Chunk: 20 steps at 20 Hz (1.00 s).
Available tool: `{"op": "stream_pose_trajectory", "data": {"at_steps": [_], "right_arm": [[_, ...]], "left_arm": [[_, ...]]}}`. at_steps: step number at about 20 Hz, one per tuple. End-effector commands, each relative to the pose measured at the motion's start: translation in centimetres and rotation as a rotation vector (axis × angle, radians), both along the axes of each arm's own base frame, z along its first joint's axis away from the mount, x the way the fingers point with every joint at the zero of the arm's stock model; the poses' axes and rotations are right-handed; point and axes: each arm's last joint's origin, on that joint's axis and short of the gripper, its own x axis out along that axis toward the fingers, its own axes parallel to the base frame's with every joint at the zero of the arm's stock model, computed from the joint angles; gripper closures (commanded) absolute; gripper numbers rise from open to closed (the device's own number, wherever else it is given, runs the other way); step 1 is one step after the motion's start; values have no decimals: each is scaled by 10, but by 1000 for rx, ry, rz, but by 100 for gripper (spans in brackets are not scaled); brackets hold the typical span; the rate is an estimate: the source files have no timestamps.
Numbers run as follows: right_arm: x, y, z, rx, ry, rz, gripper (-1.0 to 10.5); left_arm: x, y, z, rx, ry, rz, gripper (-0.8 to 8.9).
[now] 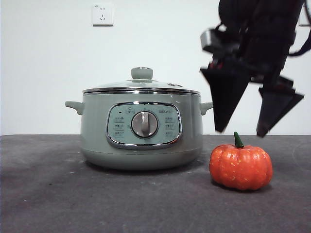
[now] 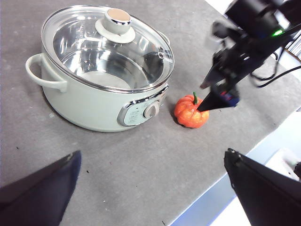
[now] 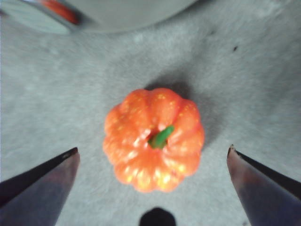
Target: Pick up the pumpkin,open the lid,put the pumpkin in the pot,close the lid
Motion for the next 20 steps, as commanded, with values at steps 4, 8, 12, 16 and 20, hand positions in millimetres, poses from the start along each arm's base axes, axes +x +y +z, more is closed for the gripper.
{"op": "stream_pose_trajectory", "data": {"at_steps": [4,8,12,16,20], "right_arm": [[11,10,-26,-26,51,-8,163],[15,11,-40,-62,78,-18,166],[16,11,-42,-85,73,-27,558],[13,9,-42,-96,102,-33,959],[8,6,-28,-85,79,-42,959]], "left_arm": [[0,0,1,5,-11,-5,29],[0,0,1,5,-11,-5,29],[0,0,1,5,-12,-5,29],[0,0,1,5,-11,-5,30],[0,0,1,5,-16,-5,30]]}}
